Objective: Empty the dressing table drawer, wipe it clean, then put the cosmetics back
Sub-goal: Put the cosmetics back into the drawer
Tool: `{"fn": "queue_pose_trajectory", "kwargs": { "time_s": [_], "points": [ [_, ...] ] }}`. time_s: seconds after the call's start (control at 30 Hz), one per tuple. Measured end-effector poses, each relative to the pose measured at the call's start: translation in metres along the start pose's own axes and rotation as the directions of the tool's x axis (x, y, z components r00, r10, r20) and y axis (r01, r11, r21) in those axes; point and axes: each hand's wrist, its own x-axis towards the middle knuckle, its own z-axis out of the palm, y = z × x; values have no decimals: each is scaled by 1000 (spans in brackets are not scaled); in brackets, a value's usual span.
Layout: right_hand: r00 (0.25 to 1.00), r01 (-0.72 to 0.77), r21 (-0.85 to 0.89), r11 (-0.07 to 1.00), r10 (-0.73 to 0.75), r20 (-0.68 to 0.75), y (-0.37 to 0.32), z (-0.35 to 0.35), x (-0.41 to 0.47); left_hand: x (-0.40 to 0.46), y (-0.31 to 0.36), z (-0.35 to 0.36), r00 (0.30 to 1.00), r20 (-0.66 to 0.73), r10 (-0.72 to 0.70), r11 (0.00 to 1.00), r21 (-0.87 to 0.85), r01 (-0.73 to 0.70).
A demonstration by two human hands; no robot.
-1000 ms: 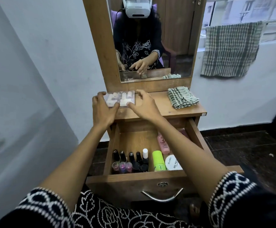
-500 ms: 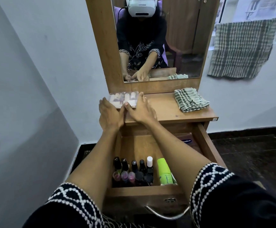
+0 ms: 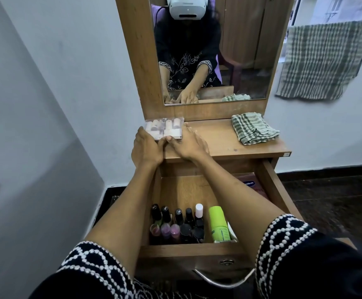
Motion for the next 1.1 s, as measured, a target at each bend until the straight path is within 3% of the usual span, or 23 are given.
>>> {"fn": "queue_pose_trajectory", "kwargs": {
  "time_s": [0.3,0.47,0.67,0.97,1.1],
  "points": [
    [996,-61,121,991,69,-63,-2,-5,-8,-9,0,-7,999,-45,9,991,-136,-15],
    [996,-48,303,952,69,-58,-5,-19,-20,-22,9,-21,997,-64,-53,937,-348,28],
    [995,31,536,843,22,-92,-16,-41,-45,-39,31,-50,991,-128,-36,922,-386,-17],
    [1000,20,585,811,-4,-29,-20,-80,-101,-101,38,-93,998,-59,-15,884,-467,-15],
    [1000,-9,683,730,14,-2,-16,-93,-137,-128,29,-105,997,69,-25,840,-540,59]
  ]
}}
